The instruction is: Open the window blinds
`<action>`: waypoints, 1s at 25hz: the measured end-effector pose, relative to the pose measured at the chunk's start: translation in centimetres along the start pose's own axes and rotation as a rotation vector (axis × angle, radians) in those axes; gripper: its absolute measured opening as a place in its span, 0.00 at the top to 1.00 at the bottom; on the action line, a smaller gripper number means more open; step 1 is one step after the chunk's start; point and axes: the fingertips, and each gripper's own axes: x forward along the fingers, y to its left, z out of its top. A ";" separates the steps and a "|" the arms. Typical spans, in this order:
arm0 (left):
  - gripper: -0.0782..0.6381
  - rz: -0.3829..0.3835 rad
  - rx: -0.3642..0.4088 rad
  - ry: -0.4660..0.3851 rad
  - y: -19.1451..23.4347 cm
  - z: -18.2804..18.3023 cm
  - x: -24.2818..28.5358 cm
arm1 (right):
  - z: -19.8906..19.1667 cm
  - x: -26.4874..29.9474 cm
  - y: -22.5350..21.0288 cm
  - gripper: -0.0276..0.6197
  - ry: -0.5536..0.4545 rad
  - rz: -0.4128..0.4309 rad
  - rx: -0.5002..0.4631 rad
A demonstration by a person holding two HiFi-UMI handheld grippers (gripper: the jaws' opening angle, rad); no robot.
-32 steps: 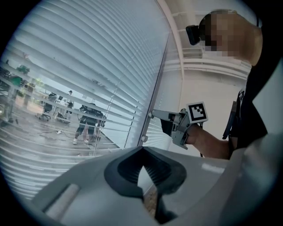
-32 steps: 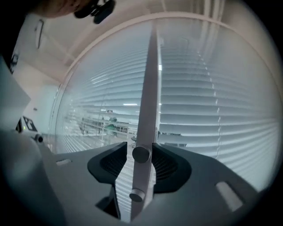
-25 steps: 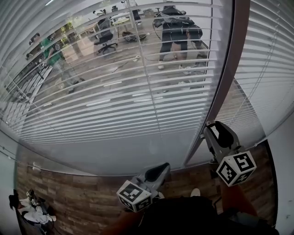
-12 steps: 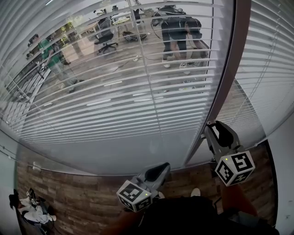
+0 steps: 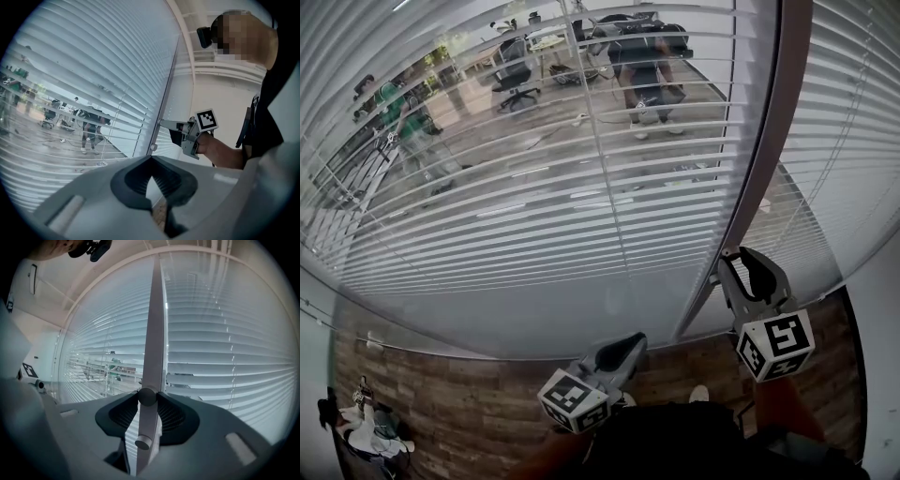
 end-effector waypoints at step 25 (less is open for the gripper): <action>0.89 0.003 0.007 -0.004 -0.2 -1.0 -0.6 | -1.4 -0.3 1.4 0.71 0.116 -0.153 -0.693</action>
